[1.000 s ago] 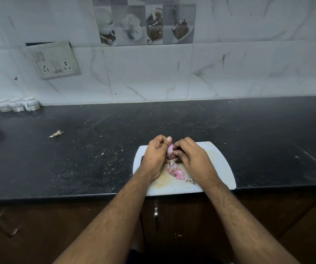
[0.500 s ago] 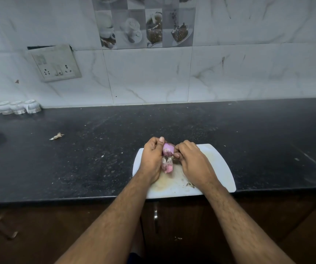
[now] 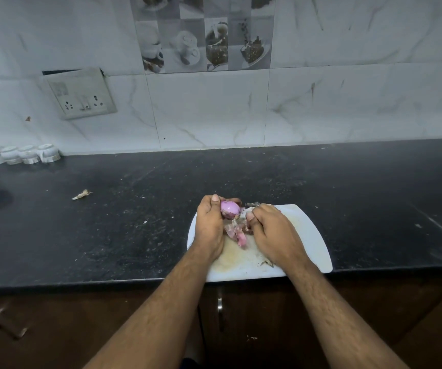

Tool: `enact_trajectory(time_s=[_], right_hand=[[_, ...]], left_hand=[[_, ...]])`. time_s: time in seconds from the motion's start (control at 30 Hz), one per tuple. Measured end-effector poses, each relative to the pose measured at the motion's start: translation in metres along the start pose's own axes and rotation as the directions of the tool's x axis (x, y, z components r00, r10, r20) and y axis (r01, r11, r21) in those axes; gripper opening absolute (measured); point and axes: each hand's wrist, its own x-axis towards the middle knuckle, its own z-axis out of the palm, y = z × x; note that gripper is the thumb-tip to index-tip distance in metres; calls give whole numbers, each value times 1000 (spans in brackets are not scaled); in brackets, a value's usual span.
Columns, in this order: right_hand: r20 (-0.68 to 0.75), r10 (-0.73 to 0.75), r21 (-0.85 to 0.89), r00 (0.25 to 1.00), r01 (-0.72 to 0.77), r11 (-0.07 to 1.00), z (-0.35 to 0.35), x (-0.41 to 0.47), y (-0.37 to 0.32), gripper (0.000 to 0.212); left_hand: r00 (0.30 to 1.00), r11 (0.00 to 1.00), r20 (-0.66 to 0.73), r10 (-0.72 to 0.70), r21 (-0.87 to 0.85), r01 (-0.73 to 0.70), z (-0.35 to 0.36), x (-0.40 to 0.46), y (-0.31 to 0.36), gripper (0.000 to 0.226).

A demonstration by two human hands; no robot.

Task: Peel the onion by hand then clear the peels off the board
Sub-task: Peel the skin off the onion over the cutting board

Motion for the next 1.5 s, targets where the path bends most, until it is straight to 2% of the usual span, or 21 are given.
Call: enact_trajectory(time_s=[0.1,0.23,0.37,0.57,0.67,0.8,1.07,1.2,1.3,1.5], right_hand=[[-56,22,66,998,-19,998,-2,0,-3,31],[16,86,124,996,-88,988,-7,1,-7,52],[85,71,58,994,-76,995,-2,3,-7,37],[-21,152,112,988,-149,983,-5,3,-2,31],[-34,178,176,983,-169,970,-4,2,1,32],[-42,158,300,986,-139,944,-8,1,1,21],[-49,134,365,990,-107,925,-7,2,7,8],[-65,157,357,985,-124,926,-9,1,6,13],[-64,172,318,983,-143,937,-9,1,5,18],[6,200,223,980,-197,955,-11,0,-6,28]], left_hand=[[997,999,69,-25,-43,28,0,-1,1,25],[982,997,182,-48,-49,58,-1,-1,2,27],[961,996,263,-84,-12,91,-1,-1,3,27],[944,993,327,-56,119,18,1,-6,0,40],[923,985,385,-18,167,-50,-2,-6,-3,33],[935,990,355,-9,138,-43,-2,-5,-2,37],[935,992,353,-30,122,-15,0,-8,0,34],[923,994,384,-17,109,-27,-2,-7,-1,27],[913,997,409,0,74,-33,-4,-7,-1,31],[912,1000,410,-17,0,18,-4,-8,0,28]])
